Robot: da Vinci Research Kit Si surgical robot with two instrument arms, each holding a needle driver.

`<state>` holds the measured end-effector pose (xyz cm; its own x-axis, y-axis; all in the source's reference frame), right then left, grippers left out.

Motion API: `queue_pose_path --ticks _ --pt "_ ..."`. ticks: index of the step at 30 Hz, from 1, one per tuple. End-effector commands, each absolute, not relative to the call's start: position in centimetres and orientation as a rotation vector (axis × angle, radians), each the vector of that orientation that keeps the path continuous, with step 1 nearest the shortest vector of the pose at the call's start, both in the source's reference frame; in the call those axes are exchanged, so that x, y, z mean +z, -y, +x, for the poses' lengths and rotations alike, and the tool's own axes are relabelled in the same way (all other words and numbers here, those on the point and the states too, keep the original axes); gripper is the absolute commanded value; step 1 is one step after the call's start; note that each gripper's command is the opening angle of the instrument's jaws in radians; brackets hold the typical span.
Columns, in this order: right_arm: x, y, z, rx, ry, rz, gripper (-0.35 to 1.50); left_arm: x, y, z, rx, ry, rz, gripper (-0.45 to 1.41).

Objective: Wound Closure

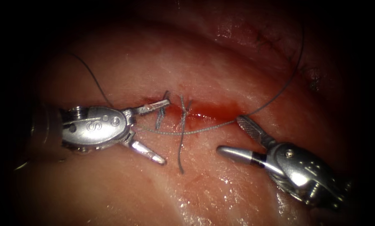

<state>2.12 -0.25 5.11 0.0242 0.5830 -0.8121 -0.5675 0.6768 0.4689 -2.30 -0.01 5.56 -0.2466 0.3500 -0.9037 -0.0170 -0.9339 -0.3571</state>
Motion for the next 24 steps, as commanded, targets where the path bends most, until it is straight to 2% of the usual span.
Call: queue_pose_path --ticks 1,10,11,15,24 --pt "5.15 0.27 2.19 0.890 -1.265 0.021 1.48 5.59 0.14 -2.31 2.285 0.408 -1.761 0.69" --pt "5.18 0.25 2.22 0.891 -1.266 0.021 1.48 5.56 0.47 -2.55 2.446 0.360 -1.656 0.64" --pt "5.18 0.25 2.22 0.889 -1.267 0.023 1.48 5.58 0.48 -2.60 2.455 0.357 -1.642 0.56" --pt "5.18 0.25 2.23 0.889 -1.268 0.023 1.48 5.62 0.47 -2.67 2.457 0.344 -1.631 0.51" --pt "5.19 0.28 2.29 0.886 -1.271 0.023 1.48 5.83 0.56 -2.84 2.540 0.301 -1.572 0.46"
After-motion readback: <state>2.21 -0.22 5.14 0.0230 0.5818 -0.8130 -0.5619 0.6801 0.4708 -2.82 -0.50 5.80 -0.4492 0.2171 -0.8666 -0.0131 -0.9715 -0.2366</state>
